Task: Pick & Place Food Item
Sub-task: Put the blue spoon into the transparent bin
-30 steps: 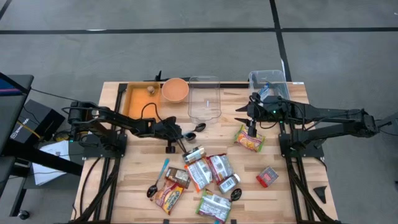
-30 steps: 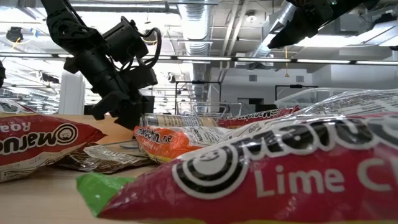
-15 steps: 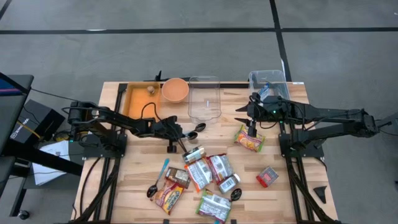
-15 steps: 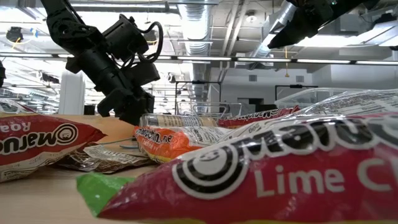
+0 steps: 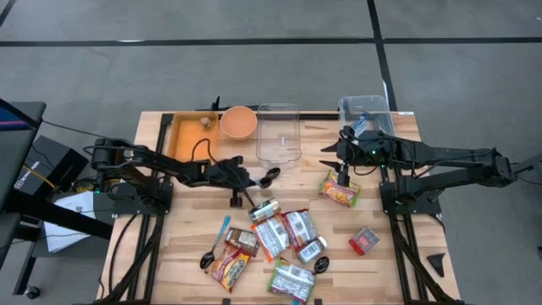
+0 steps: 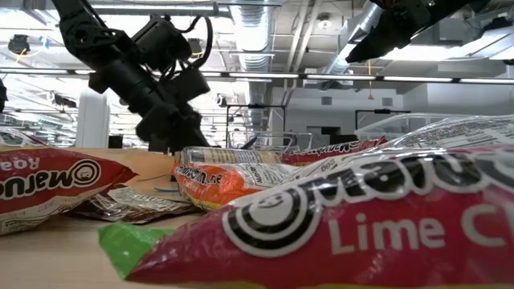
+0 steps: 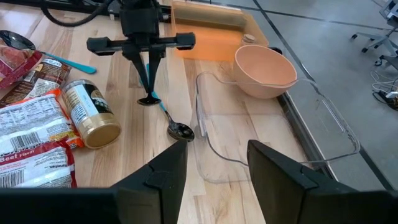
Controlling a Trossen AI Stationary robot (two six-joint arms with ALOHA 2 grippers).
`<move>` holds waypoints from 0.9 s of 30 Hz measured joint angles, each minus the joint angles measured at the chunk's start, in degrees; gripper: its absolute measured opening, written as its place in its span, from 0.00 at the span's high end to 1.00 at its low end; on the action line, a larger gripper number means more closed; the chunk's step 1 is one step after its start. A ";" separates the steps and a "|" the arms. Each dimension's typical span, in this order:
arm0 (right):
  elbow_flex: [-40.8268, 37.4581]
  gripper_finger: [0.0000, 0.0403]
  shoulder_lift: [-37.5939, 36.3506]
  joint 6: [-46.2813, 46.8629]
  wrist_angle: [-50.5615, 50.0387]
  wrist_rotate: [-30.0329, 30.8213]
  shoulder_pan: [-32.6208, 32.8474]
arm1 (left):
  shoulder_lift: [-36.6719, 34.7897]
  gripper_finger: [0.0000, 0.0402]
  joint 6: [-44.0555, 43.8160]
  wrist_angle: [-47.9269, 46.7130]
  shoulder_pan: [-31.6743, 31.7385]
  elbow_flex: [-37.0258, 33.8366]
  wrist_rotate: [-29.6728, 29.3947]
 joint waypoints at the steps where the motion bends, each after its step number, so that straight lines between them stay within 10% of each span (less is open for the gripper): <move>1: 0.00 0.59 0.00 0.00 0.00 0.01 -0.01 | -0.34 1.00 0.00 0.49 0.00 0.00 0.02; 27: 0.00 0.59 0.00 0.00 0.02 0.00 0.00 | -3.85 1.00 -0.76 18.24 0.14 0.02 7.53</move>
